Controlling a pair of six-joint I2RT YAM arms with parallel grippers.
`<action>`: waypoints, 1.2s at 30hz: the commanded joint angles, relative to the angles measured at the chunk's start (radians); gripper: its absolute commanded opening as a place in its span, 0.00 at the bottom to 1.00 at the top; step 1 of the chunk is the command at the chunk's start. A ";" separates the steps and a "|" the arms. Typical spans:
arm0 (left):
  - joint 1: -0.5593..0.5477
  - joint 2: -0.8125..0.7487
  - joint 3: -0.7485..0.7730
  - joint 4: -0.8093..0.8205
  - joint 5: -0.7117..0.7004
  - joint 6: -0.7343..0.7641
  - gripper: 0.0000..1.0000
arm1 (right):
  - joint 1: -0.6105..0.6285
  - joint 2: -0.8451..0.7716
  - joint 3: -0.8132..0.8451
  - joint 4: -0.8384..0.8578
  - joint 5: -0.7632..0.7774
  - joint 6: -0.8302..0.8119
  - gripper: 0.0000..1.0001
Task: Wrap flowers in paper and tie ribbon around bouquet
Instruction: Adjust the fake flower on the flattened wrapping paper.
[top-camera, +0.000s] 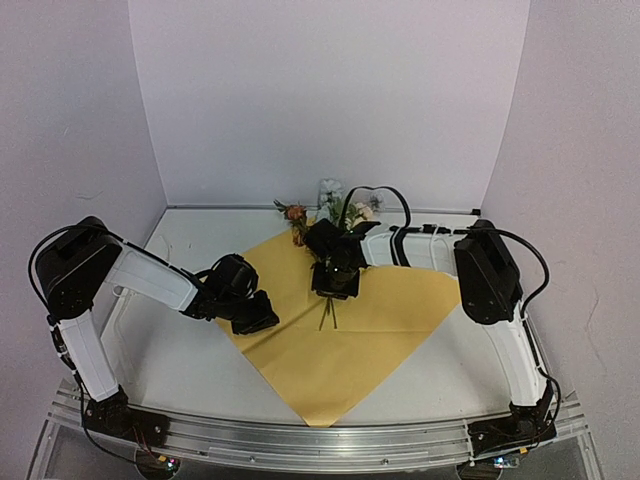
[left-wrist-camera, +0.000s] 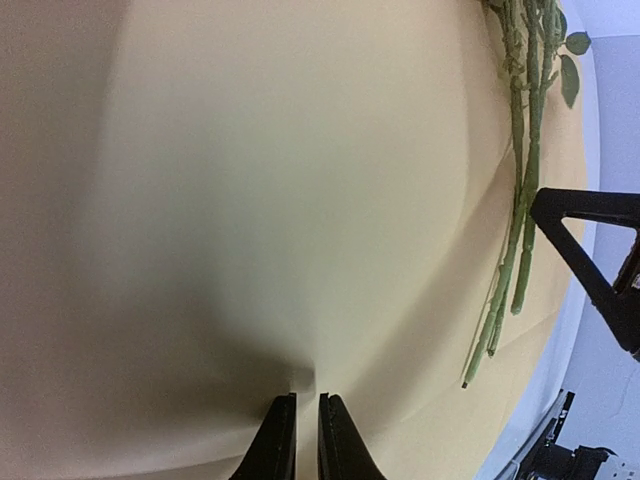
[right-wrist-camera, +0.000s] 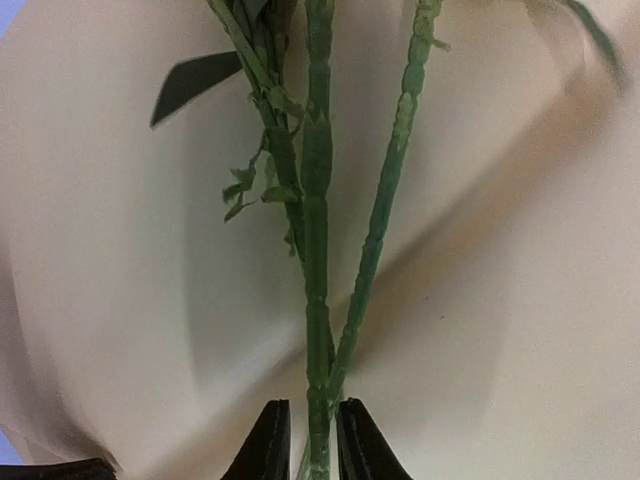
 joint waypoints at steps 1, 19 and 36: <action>0.006 0.007 -0.012 -0.086 -0.015 -0.004 0.11 | 0.003 -0.049 -0.043 0.043 -0.001 -0.009 0.25; 0.007 0.016 -0.001 -0.099 -0.022 -0.005 0.11 | -0.011 -0.096 -0.106 0.075 -0.034 -0.012 0.24; 0.011 0.020 0.000 -0.099 -0.022 -0.001 0.11 | 0.013 -0.112 -0.167 0.081 -0.025 -0.008 0.20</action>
